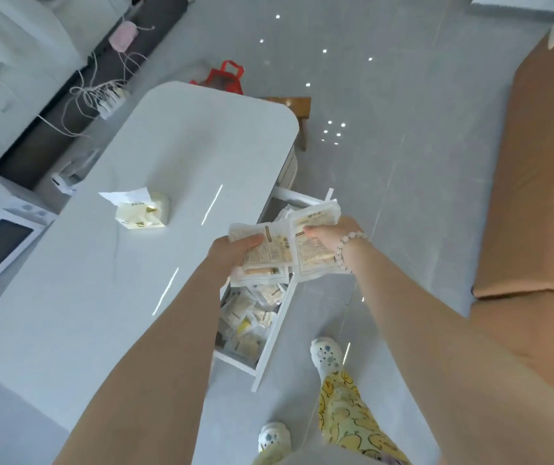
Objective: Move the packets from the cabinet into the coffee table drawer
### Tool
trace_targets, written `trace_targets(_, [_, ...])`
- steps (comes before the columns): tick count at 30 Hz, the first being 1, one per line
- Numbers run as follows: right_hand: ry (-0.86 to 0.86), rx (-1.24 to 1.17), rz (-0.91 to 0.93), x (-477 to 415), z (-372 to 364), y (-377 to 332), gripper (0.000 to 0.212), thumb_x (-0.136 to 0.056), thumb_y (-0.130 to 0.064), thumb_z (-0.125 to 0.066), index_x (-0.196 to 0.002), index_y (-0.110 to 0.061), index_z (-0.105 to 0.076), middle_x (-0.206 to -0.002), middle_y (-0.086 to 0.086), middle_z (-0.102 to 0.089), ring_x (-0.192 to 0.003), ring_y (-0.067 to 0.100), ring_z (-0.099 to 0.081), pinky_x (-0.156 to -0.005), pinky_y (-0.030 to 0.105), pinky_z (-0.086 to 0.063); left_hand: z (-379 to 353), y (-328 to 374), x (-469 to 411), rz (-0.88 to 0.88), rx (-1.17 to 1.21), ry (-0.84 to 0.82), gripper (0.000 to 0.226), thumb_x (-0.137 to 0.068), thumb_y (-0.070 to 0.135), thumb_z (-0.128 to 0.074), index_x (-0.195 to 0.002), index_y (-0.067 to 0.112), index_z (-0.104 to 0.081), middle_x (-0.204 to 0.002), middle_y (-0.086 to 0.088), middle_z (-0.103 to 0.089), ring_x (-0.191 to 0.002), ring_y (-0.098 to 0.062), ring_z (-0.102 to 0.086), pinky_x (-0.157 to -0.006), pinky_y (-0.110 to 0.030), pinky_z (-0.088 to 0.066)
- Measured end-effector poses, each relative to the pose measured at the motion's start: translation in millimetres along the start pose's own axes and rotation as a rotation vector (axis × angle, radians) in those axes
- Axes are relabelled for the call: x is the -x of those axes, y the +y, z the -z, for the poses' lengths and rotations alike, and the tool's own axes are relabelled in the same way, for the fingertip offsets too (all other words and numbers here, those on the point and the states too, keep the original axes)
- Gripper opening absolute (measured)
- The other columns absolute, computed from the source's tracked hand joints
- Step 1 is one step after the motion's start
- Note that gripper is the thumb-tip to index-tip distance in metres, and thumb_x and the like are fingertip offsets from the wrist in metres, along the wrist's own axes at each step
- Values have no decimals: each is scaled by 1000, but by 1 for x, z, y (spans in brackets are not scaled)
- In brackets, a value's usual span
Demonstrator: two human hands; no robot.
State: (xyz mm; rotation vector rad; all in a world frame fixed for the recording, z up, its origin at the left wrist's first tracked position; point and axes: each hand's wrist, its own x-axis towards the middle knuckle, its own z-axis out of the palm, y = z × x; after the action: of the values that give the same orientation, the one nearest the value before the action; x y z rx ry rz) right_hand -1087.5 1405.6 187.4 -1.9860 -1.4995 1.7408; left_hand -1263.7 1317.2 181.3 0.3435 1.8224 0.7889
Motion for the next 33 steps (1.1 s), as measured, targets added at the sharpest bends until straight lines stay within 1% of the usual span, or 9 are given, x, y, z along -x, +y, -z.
trace_targets(3, [-47, 89, -4, -21, -6, -6, 48, -82, -35, -69, -119, -6, -57, -118, 8, -63, -107, 24, -61, -85, 30, -48, -6, -14, -20, 96, 40, 17, 30, -80, 28, -74, -103, 10, -67, -95, -5, -71, -80, -19, -68, -63, -25, -54])
trace_targets(6, [-89, 143, -46, -42, -16, -7, 69, -85, -37, -67, -138, -3, -40, -136, 12, -50, -122, 28, -51, -94, 32, -43, -7, -31, -39, 162, 102, 27, 27, -82, 27, -73, -102, 11, -65, -92, -3, -70, -77, -17, -68, -61, -24, -55])
trace_targets(10, [-120, 188, -136, -73, -36, 4, 73, -85, -36, -66, -142, -4, -35, -138, 12, -48, -123, 28, -51, -90, 32, -43, -11, -56, -66, 234, 137, 33, 28, -84, 26, -71, -106, 10, -64, -94, -4, -70, -79, -18, -67, -65, -24, -55])
trace_targets(15, [-126, 229, -186, -118, -74, 38, 57, -86, -31, -64, -134, -7, -45, -131, 9, -54, -115, 25, -54, -83, 30, -43, -15, -112, -108, 333, 192, 83, 37, -81, 32, -74, -111, 11, -66, -107, -7, -71, -96, -25, -68, -89, -39, -55])
trace_targets(19, [-127, 286, -233, -159, -106, 62, 63, -85, -29, -62, -140, -9, -39, -136, 7, -49, -120, 26, -50, -86, 31, -42, -25, -150, -148, 383, 247, 86, 39, -81, 38, -72, -111, 13, -67, -109, -7, -71, -99, -25, -68, -94, -43, -52])
trace_targets(24, [-127, 352, -203, -228, -141, 79, 60, -85, -28, -58, -139, -11, -40, -126, 2, -51, -112, 26, -52, -88, 35, -47, -32, -187, -216, 425, 389, 72, 45, -80, 40, -72, -114, 12, -65, -107, -6, -72, -98, -24, -69, -93, -43, -52])
trace_targets(28, [-108, 358, -145, -287, -174, 79, 49, -82, -24, -54, -129, -17, -46, -116, 4, -47, -105, 26, -51, -81, 35, -48, -38, -200, -284, 376, 491, 135, 32, -81, 33, -72, -104, 12, -62, -106, -7, -70, -96, -24, -68, -89, -41, -54])
trace_targets(31, [-120, 388, -102, -325, -196, 88, 19, -78, -26, -55, -94, -17, -49, -89, 0, -47, -72, 18, -48, -54, 28, -38, -44, -206, -324, 391, 436, 248, 35, -79, 38, -73, -96, 14, -54, -101, -2, -66, -96, -22, -63, -92, -33, -50])
trace_targets(33, [-137, 395, -93, -347, -206, 100, 21, -85, -23, -55, -103, -12, -50, -92, 0, -49, -75, 17, -49, -62, 28, -42, -47, -216, -344, 375, 372, 321, 41, -79, 42, -72, -105, 18, -51, -101, 2, -60, -96, -18, -57, -89, -27, -47])
